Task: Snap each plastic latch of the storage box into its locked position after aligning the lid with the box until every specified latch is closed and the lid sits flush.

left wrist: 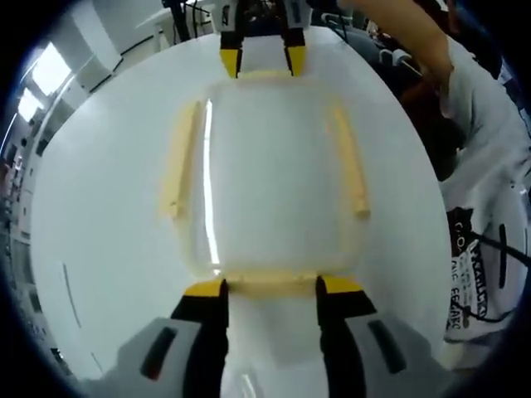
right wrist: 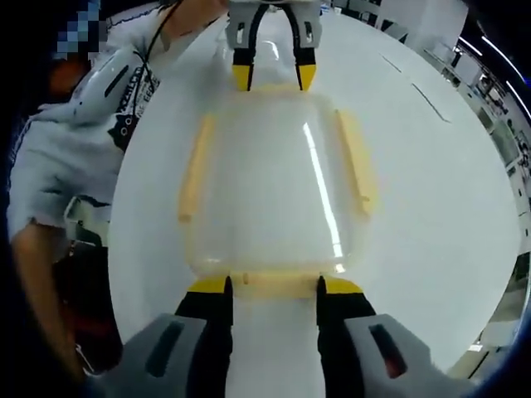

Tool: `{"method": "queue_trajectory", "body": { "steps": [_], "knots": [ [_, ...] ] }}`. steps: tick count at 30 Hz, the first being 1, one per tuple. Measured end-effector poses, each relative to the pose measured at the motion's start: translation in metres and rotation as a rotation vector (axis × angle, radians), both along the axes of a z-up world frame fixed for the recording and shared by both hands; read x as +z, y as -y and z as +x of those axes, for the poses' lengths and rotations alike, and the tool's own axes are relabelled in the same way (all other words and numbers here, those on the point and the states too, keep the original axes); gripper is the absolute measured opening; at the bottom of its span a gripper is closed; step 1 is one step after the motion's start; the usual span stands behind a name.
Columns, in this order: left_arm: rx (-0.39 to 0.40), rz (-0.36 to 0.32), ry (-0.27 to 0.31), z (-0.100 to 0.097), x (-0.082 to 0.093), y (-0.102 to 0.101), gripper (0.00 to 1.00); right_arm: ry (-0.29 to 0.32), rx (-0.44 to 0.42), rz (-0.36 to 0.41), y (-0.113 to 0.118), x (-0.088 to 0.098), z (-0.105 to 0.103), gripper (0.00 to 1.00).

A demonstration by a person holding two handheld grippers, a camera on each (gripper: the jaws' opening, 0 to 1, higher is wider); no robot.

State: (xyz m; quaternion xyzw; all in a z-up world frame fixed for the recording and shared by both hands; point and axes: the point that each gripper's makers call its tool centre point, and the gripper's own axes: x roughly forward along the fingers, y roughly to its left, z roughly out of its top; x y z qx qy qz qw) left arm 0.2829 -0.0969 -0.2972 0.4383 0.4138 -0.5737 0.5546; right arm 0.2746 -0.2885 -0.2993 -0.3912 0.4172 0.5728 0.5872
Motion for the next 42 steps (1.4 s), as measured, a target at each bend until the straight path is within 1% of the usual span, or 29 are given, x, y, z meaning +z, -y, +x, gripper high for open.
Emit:
{"method": "queue_trajectory", "body": {
  "steps": [3,8,15,18,22,23,25,29,31,32,34,35,42],
  "knots": [
    [0.003,0.007,0.000,0.000,0.000,0.000,0.41,0.000,0.001,-0.017,0.001,0.000,0.000,0.38],
    [0.001,0.013,0.003,0.000,0.000,-0.001,0.40,-0.002,0.001,-0.023,0.001,0.001,0.000,0.38],
    [-0.009,0.042,0.001,-0.004,0.000,-0.001,0.40,0.000,-0.007,-0.066,0.000,0.000,-0.004,0.38],
    [-0.002,0.046,0.003,-0.007,0.000,-0.001,0.40,0.000,-0.011,-0.072,0.003,0.001,-0.005,0.38],
    [-0.004,0.036,0.004,-0.010,0.000,-0.002,0.39,-0.003,-0.012,-0.077,0.003,0.001,-0.007,0.38],
    [-0.005,0.036,0.004,-0.011,0.000,-0.002,0.39,-0.021,-0.032,-0.071,0.002,0.001,-0.009,0.38],
    [-0.008,0.038,-0.003,-0.011,0.001,-0.004,0.39,-0.022,-0.029,-0.074,0.000,0.003,-0.010,0.38],
    [-0.010,0.024,-0.008,-0.009,0.011,-0.006,0.39,-0.016,-0.026,-0.088,-0.002,0.009,-0.010,0.38],
    [-0.011,0.013,-0.003,-0.016,0.012,-0.006,0.39,-0.006,-0.025,-0.089,0.000,0.014,-0.007,0.38],
    [-0.011,0.015,-0.004,-0.016,0.013,-0.007,0.39,-0.005,-0.028,-0.083,0.000,0.018,-0.007,0.38],
    [-0.013,0.015,-0.001,-0.015,0.016,-0.008,0.39,0.000,-0.031,-0.079,-0.005,0.021,-0.013,0.38],
    [-0.017,0.014,0.003,-0.016,0.018,-0.008,0.39,0.000,-0.030,-0.078,-0.003,0.024,-0.010,0.38],
    [-0.023,-0.012,0.015,-0.009,0.040,-0.010,0.39,0.017,-0.036,-0.071,-0.001,0.042,-0.004,0.38]
  ]
}}
